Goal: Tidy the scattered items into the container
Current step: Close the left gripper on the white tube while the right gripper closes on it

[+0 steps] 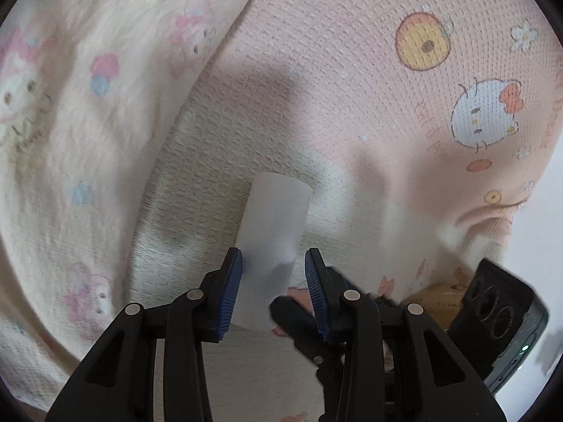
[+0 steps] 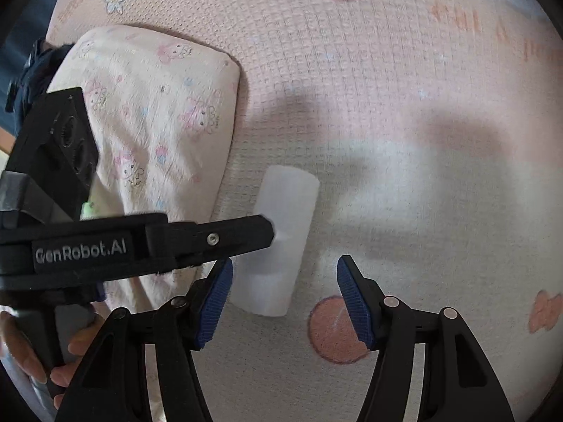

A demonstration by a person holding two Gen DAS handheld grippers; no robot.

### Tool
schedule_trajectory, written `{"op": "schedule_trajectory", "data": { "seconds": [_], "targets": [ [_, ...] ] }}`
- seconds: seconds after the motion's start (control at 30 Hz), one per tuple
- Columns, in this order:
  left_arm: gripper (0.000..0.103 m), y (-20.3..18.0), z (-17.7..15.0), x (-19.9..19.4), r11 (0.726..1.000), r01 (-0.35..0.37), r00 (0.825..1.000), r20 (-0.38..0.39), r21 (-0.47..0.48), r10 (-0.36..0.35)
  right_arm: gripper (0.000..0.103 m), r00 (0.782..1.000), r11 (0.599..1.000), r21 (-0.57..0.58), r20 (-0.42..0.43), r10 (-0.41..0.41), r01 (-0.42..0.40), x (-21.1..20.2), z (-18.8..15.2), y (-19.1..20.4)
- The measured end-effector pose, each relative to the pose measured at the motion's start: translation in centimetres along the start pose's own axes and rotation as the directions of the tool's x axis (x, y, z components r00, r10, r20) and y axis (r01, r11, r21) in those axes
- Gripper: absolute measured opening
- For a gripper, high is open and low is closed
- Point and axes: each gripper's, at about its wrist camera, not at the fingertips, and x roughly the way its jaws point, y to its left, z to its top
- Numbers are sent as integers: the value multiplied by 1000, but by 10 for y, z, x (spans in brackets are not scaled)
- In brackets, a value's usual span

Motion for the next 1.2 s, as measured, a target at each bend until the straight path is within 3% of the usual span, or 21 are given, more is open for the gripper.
{"op": "schedule_trajectory", "data": {
  "seconds": [0.1, 0.17, 0.4, 0.77, 0.9, 1.03, 1.2],
  "targets": [
    [30, -1, -2, 9, 999, 16, 1000, -12, -31, -16, 39, 999, 999, 12, -26, 33, -33, 5, -5, -4],
    [29, -3, -6, 12, 999, 18, 1000, -10, -29, -18, 38, 999, 1000, 6, -41, 13, -12, 7, -8, -7],
    [29, -14, -22, 20, 1000, 18, 999, -29, 5, -18, 38, 997, 996, 73, -55, 59, -55, -6, -19, -29],
    [29, -52, -74, 49, 993, 27, 992, -127, 115, -12, 38, 984, 992, 114, -173, -38, 59, -42, -51, -63],
    [29, -66, -98, 67, 991, 67, 978, -205, 115, -43, 38, 977, 977, 178, -196, -82, 117, -59, -69, -83],
    [29, -85, -125, 82, 980, 83, 963, -269, 182, -32, 38, 967, 961, 210, -216, -135, 181, -75, -91, -102],
    [29, -108, -153, 99, 970, 93, 940, -340, 227, -10, 38, 969, 934, 302, -208, -131, 191, -95, -123, -121]
  ]
}}
